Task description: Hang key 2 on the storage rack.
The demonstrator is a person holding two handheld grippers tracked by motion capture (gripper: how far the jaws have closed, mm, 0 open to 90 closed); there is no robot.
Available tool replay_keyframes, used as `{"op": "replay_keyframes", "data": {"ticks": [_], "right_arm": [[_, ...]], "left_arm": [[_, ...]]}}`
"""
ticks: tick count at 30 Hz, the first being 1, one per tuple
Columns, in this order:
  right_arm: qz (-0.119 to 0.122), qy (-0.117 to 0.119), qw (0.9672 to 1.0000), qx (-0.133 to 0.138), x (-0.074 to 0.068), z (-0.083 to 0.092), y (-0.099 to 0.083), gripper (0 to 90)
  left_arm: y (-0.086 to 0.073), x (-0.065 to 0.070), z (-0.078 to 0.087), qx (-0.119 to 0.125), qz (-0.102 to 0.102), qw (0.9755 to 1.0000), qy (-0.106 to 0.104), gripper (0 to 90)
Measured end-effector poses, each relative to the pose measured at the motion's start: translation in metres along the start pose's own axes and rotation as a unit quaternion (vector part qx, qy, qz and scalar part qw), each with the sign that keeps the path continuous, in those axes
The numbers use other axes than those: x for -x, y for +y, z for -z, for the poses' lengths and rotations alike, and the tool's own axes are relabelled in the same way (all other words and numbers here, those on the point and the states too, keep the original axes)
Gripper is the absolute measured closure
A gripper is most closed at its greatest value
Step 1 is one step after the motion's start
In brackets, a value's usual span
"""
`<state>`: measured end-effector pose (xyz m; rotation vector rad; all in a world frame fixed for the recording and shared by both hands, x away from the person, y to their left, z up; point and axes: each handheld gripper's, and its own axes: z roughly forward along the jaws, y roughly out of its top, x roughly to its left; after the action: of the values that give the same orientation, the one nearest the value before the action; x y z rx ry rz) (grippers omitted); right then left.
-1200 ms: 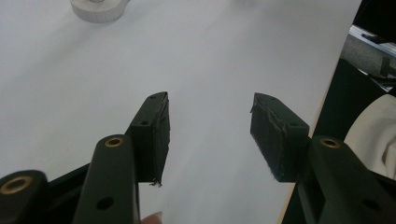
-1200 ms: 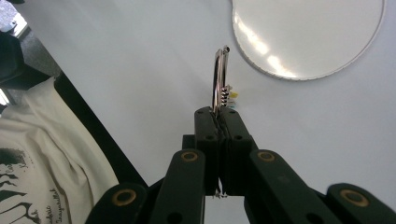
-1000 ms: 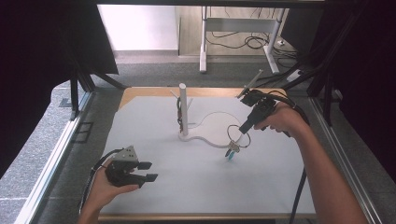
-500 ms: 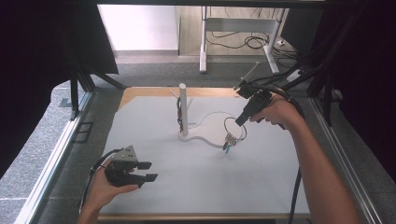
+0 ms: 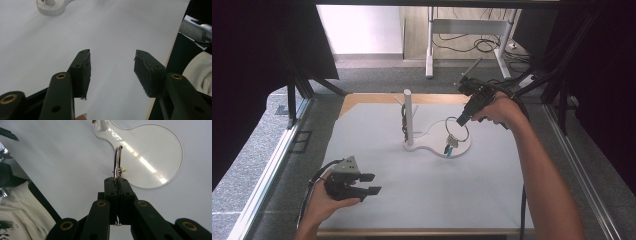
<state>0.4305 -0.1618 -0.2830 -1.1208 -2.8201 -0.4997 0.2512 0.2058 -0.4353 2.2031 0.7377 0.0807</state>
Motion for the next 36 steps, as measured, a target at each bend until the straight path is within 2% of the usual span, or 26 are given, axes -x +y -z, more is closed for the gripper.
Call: {"op": "replay_keyframes", "data": {"ticks": [12, 17, 31, 36], "right_arm": [[-0.011, -0.005, 0.9999, 0.012, 0.002, -0.003, 0.016, 87.9], [-0.009, -0.004, 0.9999, 0.008, 0.003, -0.007, 0.020, 87.9], [-0.011, -0.002, 0.9997, 0.023, 0.006, -0.010, 0.029, 87.9], [-0.012, -0.003, 0.9997, 0.020, 0.008, -0.012, 0.033, 87.9]], "left_arm": [[0.001, 0.001, -0.002, -0.005, -0.003, 1.0000, 0.001, 48.0], [0.001, 0.002, -0.003, -0.006, -0.003, 1.0000, 0.001, 47.9], [0.003, 0.004, -0.006, -0.010, -0.010, 0.9999, -0.002, 48.0], [0.002, 0.005, -0.005, -0.012, -0.011, 0.9999, -0.001, 48.0]]}}
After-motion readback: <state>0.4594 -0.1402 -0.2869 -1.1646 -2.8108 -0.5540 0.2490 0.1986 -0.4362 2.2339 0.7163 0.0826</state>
